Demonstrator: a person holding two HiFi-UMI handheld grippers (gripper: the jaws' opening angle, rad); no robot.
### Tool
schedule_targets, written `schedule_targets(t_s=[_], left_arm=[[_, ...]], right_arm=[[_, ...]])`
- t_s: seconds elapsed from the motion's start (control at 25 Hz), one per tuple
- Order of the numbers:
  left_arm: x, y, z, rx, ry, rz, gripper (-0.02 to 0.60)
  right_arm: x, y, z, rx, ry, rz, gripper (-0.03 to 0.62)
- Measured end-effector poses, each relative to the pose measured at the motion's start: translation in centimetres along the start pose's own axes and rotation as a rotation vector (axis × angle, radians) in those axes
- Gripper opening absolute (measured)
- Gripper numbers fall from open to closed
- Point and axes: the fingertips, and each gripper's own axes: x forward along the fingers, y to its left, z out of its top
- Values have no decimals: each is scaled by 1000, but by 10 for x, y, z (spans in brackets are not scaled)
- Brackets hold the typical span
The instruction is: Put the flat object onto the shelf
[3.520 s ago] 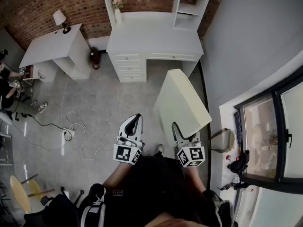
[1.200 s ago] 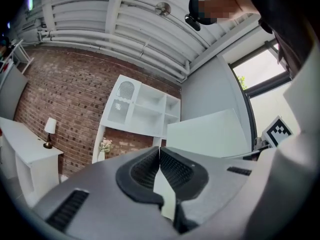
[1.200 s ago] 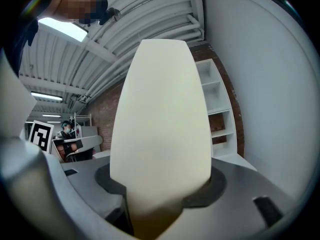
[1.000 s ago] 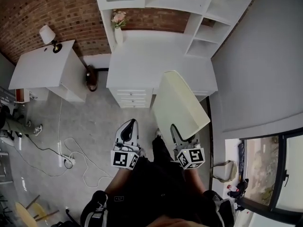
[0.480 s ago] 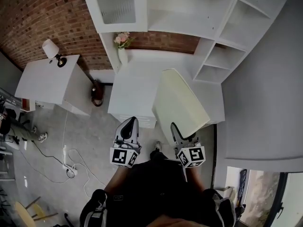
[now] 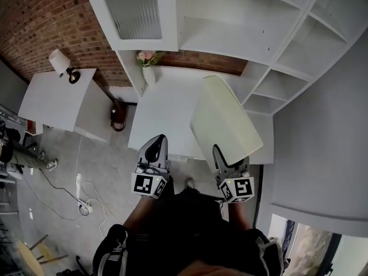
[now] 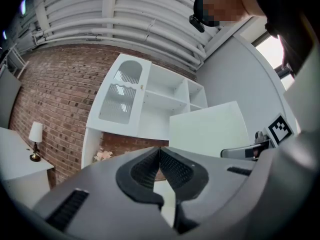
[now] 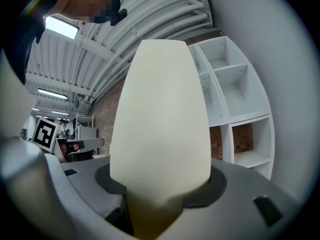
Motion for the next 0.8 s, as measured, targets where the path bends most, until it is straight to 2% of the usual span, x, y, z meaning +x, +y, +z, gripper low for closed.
schedule_targets(t_s=[0.24,0.4,0.48,0.6,0.68,0.72,0.8], left_arm=[[48,28,-8,-38,0,-60,11],[77,49,-7,-40,-16,-86,11],[87,58,-9,-42,-12,-96,11],[96,69,-8,-23,-9,-108,11],[102,78,-9,-31,-6,-101,11],[105,82,-11,-38,-5,-101,11],[111,88,-11,-43,-6,-108,11]], right_arm=[[29,-3,35,-119,-9,-63,287],[51,1,82,-246,-56,-91,287],[63,6,107,-350,-97,-94,287],[81,15,145,-584,-157,-129,287],[96,17,169,-711,-218,-199,287],[103,14,173,-758,-218,-250,287],[117,1,165,-869,-135,-347,287]])
